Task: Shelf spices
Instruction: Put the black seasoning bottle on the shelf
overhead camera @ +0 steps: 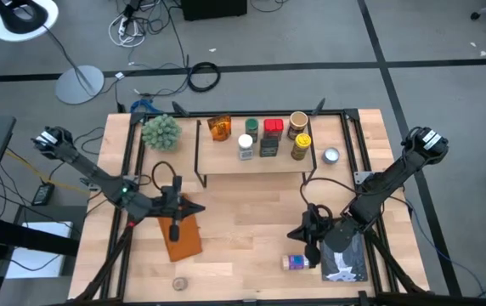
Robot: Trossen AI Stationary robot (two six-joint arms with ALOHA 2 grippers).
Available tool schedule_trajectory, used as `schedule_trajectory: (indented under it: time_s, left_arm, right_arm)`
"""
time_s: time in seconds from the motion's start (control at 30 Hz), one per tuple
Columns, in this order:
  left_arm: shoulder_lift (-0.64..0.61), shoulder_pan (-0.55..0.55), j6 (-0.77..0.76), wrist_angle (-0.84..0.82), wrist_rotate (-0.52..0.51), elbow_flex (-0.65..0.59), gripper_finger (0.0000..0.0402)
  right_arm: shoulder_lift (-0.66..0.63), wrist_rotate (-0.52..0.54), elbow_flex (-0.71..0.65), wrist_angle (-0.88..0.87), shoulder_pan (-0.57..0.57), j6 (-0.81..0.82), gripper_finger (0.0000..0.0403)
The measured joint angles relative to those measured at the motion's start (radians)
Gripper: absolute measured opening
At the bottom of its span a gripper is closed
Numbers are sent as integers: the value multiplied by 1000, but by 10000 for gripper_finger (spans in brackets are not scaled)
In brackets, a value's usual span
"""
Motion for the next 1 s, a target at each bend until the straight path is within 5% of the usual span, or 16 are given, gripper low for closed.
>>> schedule_trajectory:
  time_s: [0.23, 0.4, 0.67, 1.0]
  left_arm:
    - [0, 0, 2, 207, 0, -107, 4]
    - [0, 0, 1, 242, 0, -137, 5]
    - [1, 1, 7, 241, -8, -137, 5]
    - [1, 2, 35, 235, -18, -137, 5]
  right_arm:
    - [0, -25, 0, -13, -22, -26, 18]
    - [0, -233, 0, -106, -53, 73, 54]
    - [0, -394, 0, -263, -83, 157, 153]
    - [0, -590, 0, -192, -133, 159, 301]
